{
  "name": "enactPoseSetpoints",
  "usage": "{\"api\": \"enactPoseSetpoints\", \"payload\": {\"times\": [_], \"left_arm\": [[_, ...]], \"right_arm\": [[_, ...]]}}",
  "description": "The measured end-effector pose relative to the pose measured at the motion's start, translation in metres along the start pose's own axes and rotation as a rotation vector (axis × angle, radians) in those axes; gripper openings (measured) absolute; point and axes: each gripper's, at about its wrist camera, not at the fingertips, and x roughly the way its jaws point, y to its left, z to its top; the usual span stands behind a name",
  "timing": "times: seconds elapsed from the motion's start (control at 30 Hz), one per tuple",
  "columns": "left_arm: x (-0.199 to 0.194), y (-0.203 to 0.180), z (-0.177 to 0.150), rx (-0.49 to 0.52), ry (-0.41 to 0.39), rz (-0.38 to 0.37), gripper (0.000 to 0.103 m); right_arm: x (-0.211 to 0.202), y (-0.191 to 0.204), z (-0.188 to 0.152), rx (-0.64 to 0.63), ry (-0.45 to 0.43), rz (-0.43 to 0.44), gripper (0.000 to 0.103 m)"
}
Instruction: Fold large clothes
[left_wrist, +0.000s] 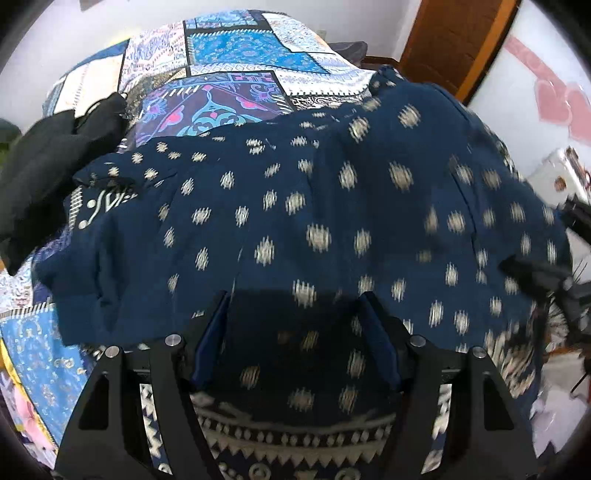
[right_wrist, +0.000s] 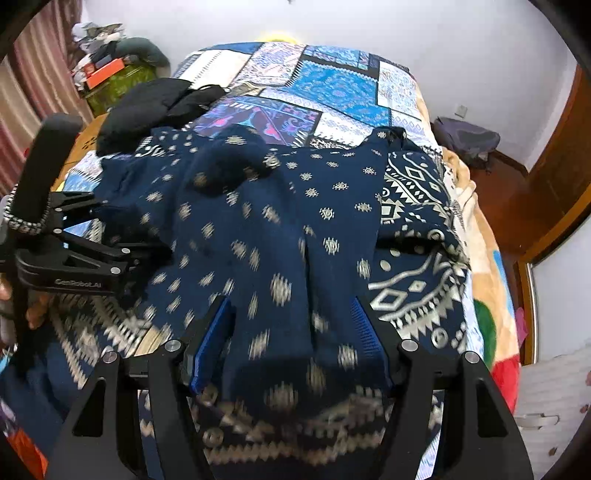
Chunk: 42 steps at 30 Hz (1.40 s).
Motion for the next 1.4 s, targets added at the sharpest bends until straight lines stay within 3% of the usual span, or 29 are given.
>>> {"api": "enactPoseSetpoints", "payload": {"times": [0.23,0.43,0.6,0.8,0.93,1.07,1.2,1.4], "left_arm": [[-0.051,0.02,-0.018,-0.043,-0.084,-0.003,0.069],[-0.105,0.073,-0.016,-0.21,-0.214,0.017,0.07],[-0.123,0.128,-0.02,-0.368,-0.29,0.028,0.08],[-0.088,0.185,-0.035,-0.584,-0.23,-0.117,0.081],[-0.05,0.202,-0.047,-0.675,-0.158,-0.215,0.081],[-0.013,0.214,-0.049,-0.748,-0.116,-0.285,0.081],[0.015,0.22,-0.037,-0.751,-0.099,-0.279,0.08],[0.019,0.208,-0.001,-0.604,-0.168,-0.282,0.078]], "right_arm": [[-0.041,-0.012,0.001,0.029,-0.072,0.033,0.063],[-0.071,-0.038,0.025,0.097,-0.181,0.04,0.063],[-0.071,-0.056,0.042,0.158,-0.22,0.027,0.063],[-0.039,-0.091,0.048,0.292,-0.155,0.078,0.063],[-0.01,-0.114,0.045,0.397,-0.092,0.141,0.063],[0.012,-0.131,0.043,0.446,-0.04,0.137,0.063],[0.036,-0.148,0.043,0.487,0.008,0.147,0.063],[0.062,-0.157,0.051,0.502,0.028,0.214,0.063]]}}
